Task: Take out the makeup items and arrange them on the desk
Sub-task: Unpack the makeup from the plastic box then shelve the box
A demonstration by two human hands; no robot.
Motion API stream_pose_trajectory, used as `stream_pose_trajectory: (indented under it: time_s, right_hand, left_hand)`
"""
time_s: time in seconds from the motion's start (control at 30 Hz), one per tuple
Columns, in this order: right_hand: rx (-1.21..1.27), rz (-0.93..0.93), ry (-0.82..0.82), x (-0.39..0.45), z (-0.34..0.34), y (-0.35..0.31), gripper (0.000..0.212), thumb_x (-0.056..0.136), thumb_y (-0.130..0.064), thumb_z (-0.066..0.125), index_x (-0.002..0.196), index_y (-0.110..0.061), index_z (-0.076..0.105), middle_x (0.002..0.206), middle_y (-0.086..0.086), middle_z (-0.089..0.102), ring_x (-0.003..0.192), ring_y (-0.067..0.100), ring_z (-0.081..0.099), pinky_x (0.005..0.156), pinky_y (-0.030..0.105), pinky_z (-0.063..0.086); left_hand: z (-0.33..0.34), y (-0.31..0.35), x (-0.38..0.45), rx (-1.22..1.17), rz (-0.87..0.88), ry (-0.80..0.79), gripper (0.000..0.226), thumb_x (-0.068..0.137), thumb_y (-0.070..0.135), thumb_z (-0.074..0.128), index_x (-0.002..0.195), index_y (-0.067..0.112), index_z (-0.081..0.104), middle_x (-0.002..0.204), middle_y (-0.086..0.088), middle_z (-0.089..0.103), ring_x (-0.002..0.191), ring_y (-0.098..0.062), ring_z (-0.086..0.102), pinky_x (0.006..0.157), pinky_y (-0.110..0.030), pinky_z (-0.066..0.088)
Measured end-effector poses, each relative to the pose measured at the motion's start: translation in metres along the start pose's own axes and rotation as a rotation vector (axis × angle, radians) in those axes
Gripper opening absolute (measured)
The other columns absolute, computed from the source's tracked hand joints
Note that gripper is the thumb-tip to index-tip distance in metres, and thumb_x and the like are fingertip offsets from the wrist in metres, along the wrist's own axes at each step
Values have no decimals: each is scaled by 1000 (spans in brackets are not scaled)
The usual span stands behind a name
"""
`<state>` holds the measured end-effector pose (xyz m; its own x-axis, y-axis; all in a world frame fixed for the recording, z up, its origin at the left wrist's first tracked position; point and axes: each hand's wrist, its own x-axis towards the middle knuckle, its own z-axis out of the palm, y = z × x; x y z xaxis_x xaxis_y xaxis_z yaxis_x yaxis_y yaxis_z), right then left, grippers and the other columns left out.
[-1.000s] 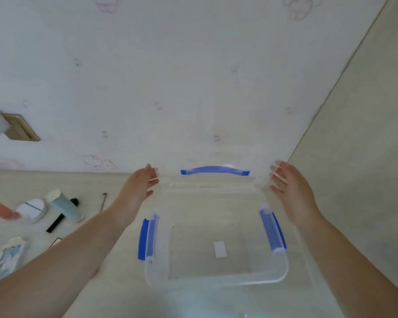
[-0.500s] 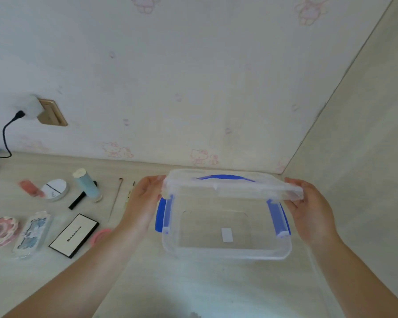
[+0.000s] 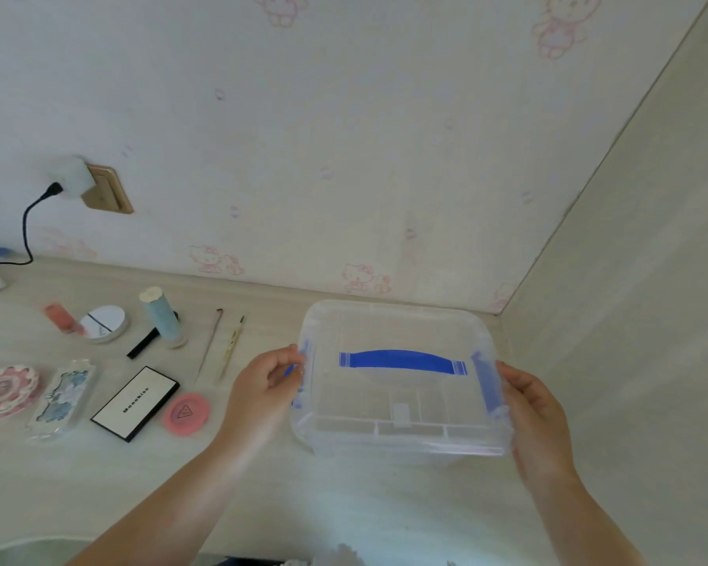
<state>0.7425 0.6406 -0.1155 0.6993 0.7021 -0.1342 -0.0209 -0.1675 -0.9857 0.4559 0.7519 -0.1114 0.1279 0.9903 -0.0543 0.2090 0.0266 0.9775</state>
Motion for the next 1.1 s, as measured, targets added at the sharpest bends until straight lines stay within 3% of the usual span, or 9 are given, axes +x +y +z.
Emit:
stream_pose_trajectory:
  time_s: [0.13, 0.37, 0.43, 0.57, 0.7, 0.77, 0.83, 0.9, 1.1]
  right_hand:
    - [-33, -13, -8, -3, 4, -1, 24, 92, -4, 51, 104, -18, 66, 117, 3, 66, 107, 20, 59, 95, 34, 43]
    - [-95, -73, 48, 5, 3, 1, 17, 91, -9, 56, 104, -20, 62, 111, 2, 65, 84, -2, 60, 70, 11, 46]
    - [-153, -64, 56, 9, 2, 2, 20, 91, -13, 58, 104, -27, 59, 113, -3, 60, 86, 1, 60, 77, 17, 46]
    - [-250, 3, 16, 14, -1, 4, 30, 91, -19, 58, 119, -30, 55, 119, -9, 53, 95, 11, 52, 87, 29, 41]
    - [-209, 97, -23, 19, -4, 7, 48, 90, -22, 60, 136, -25, 44, 136, -3, 46, 124, 16, 47, 99, 32, 39]
    - [-149, 199, -39, 23, -6, 8, 55, 89, -25, 61, 140, -24, 39, 135, 2, 48, 118, 21, 52, 97, 35, 41]
    - [-58, 322, -98, 26, -10, 10, 60, 86, -31, 66, 139, -22, 39, 127, 2, 53, 106, 22, 58, 90, 35, 44]
    - [-15, 395, -179, 29, -14, 14, 65, 78, -39, 72, 134, -19, 47, 124, 4, 60, 103, 23, 64, 83, 36, 50]
    - [-147, 208, -90, 30, -14, 11, 34, 86, -26, 66, 118, -20, 58, 95, 5, 65, 84, 23, 61, 76, 33, 49]
  left_hand:
    - [2, -9, 0, 52, 6, 8, 32, 86, -3, 59, 82, 29, 64, 102, 16, 59, 100, -9, 62, 59, -3, 46]
    - [4, 1, 2, 49, -36, 12, 19, 89, 2, 57, 89, 20, 63, 96, 8, 60, 66, 6, 63, 47, -7, 45]
    - [4, 0, 6, 43, -47, 13, 17, 89, 4, 58, 94, 20, 60, 97, 11, 58, 65, 17, 59, 47, -4, 43]
    - [4, -9, 16, 46, -145, 15, 16, 89, 18, 61, 105, 21, 60, 106, 10, 60, 104, -4, 57, 54, -7, 44]
    - [5, -13, 20, -56, -256, -9, 15, 88, 25, 64, 101, 19, 63, 99, 2, 68, 82, -17, 66, 60, -22, 56]
    - [9, -7, 19, -152, -312, -13, 20, 88, 25, 65, 104, 18, 57, 94, 5, 68, 79, -18, 66, 75, -36, 55]
    - [11, -4, 18, -218, -374, -3, 22, 88, 25, 65, 103, 20, 51, 84, 7, 68, 76, -19, 64, 78, -38, 52]
    - [10, -4, 18, -209, -393, -16, 13, 88, 24, 65, 96, 16, 59, 74, 4, 73, 77, -25, 65, 79, -39, 52]
    - [8, -7, 22, -194, -330, -47, 15, 87, 19, 63, 101, 21, 70, 97, -5, 75, 90, -27, 70, 81, -43, 56]
